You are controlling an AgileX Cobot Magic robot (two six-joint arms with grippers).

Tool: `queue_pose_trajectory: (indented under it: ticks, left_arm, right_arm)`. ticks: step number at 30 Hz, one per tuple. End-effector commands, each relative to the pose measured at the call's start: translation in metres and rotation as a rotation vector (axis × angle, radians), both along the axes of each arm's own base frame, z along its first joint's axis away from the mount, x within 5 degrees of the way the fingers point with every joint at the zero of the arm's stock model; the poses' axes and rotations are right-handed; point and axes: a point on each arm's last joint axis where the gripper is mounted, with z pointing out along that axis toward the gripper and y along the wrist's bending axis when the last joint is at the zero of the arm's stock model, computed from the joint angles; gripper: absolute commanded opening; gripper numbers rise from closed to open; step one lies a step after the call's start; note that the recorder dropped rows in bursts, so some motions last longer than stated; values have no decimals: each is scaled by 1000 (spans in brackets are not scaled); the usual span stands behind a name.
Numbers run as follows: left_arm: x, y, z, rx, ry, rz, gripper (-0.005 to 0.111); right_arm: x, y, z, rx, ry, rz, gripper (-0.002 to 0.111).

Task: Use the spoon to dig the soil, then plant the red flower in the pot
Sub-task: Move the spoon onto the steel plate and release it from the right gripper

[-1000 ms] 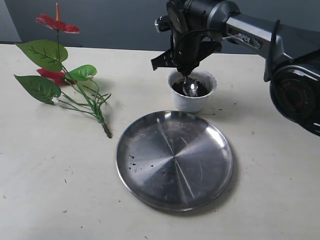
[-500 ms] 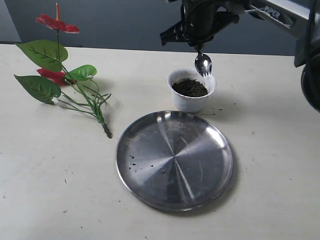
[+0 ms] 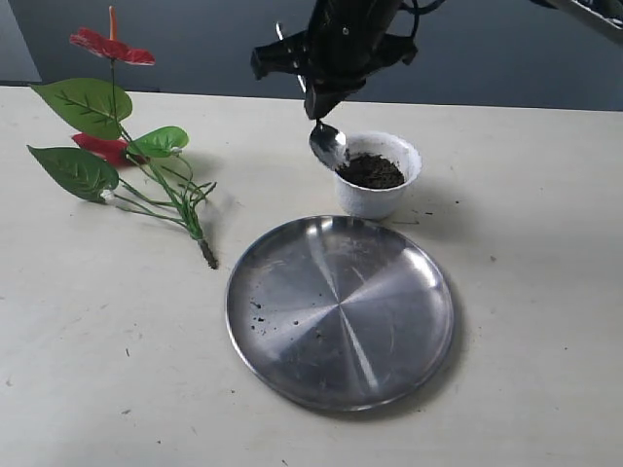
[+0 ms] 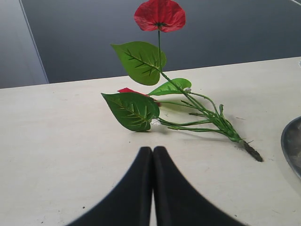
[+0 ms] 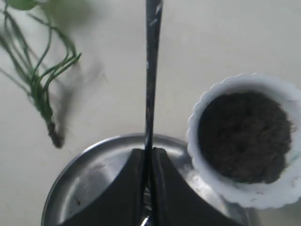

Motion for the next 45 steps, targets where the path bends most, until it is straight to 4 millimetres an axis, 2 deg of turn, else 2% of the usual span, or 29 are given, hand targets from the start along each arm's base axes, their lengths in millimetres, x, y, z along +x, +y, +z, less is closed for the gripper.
queue_pose_trajectory:
  ticks: [1,8,12,15,25,27,34,36,39,43,45]
  left_arm:
    - [0,0,2,-6,-17,-6,1]
    - [0,0,2,-6,-17,-6,1]
    - [0,0,2,-6,-17,-6,1]
    - [0,0,2,-6,-17,-6,1]
    - [0,0,2,-6,-17,-6,1]
    - [0,0,2,-6,-17,-6,1]
    - [0,0,2,-6,-17,-6,1]
    - [0,0,2,-6,-17,-6,1]
    - [0,0,2,-6,-17,-6,1]
    - [0,0,2,-6,-17,-6,1]
    - [0,0,2,-6,-17,-6,1]
  right_arm:
    - [-26,2,-21,-48,102,59,-1]
    - [-64,-16,-66,-149,294,75,-1]
    - [-80,-25,-94,-203,396,71,-1]
    - [-88,-29,-106,-215,451,66,-1]
    - [-85,-15,-130,-89,413,169,-1]
    - [-85,-13,-134,-73,433,188,3]
    - [-89,-12,-130,-68,488,215,35]
    - [-90,-10,-122,-64,525,224,37]
    - [-87,-2,-99,6,483,231,37]
    - [-72,20,-63,100,269,258,37]
    - [-64,37,-52,115,131,287,37]
